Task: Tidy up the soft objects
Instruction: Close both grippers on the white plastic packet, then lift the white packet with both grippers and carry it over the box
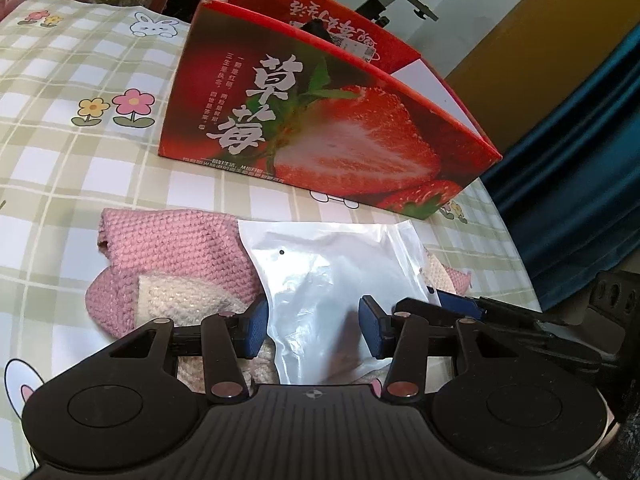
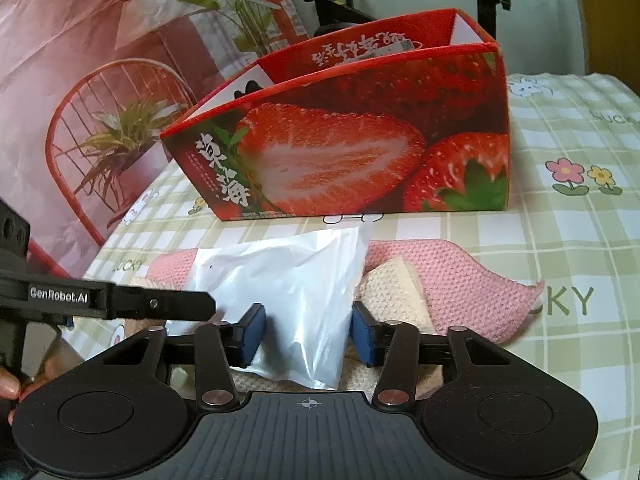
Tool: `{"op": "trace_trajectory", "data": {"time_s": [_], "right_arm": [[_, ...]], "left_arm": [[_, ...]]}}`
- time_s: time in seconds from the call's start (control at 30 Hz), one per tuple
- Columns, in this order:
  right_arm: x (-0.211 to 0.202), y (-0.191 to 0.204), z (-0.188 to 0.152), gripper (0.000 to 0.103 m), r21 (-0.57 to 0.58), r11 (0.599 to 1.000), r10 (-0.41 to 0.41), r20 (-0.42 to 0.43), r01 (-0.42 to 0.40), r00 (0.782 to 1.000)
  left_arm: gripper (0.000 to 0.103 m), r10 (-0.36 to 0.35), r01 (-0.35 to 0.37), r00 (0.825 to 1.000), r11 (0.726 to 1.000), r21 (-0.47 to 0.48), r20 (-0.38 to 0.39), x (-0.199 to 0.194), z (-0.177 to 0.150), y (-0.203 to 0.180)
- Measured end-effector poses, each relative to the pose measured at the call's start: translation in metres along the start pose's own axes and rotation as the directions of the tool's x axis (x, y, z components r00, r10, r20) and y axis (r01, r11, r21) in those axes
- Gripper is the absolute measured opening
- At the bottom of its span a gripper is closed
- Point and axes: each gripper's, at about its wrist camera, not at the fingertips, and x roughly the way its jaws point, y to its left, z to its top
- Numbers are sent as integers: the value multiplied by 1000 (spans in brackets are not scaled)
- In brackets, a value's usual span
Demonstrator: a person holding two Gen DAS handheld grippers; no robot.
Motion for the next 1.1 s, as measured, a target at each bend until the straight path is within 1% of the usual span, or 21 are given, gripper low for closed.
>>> {"op": "trace_trajectory", "data": {"time_s": [0.07,0.13,0.17,0.23,0.37,0.43,0.6,0.73,0.87,1.1], "right_arm": [[-2,-2,1,32,20,1000,3,6,-3,1000],[-6,-4,1,24,25,1000,5,14,-5,1000],[-7,-4,1,22,25,1000,6,20,-7,1000],[-10,-3,0,13,19,1000,-2,28,1,1000],[-15,-1,0,9,8,1000,-13,39,13,999],[-19,1,0,4,-4,1000,-18,54,18,998],[-31,11,7,4,-60,998,-24,112,31,993],[-41,21,15,4,-110,993,-23,162,42,986],[-48,28,27,4,-149,987,-25,198,55,980],[-54,35,59,4,-168,984,-18,246,61,969]], "left_arm": [[42,11,-11,1000,1000,6,5,-3,-2,0],[39,18,-18,1000,1000,9,11,-5,-4,0],[38,14,-14,1000,1000,6,14,-6,-4,1],[38,12,-12,1000,1000,5,19,-8,-5,0],[38,8,-8,999,1000,15,31,-12,-5,-2],[35,-1,0,999,1000,19,38,-14,-5,-3],[35,-6,3,997,999,39,72,-22,-2,-10],[35,-5,-3,994,997,73,107,-32,6,-18],[35,-11,-6,990,994,113,143,-44,21,-26],[35,-27,-9,978,985,171,207,-59,56,-41]]}}
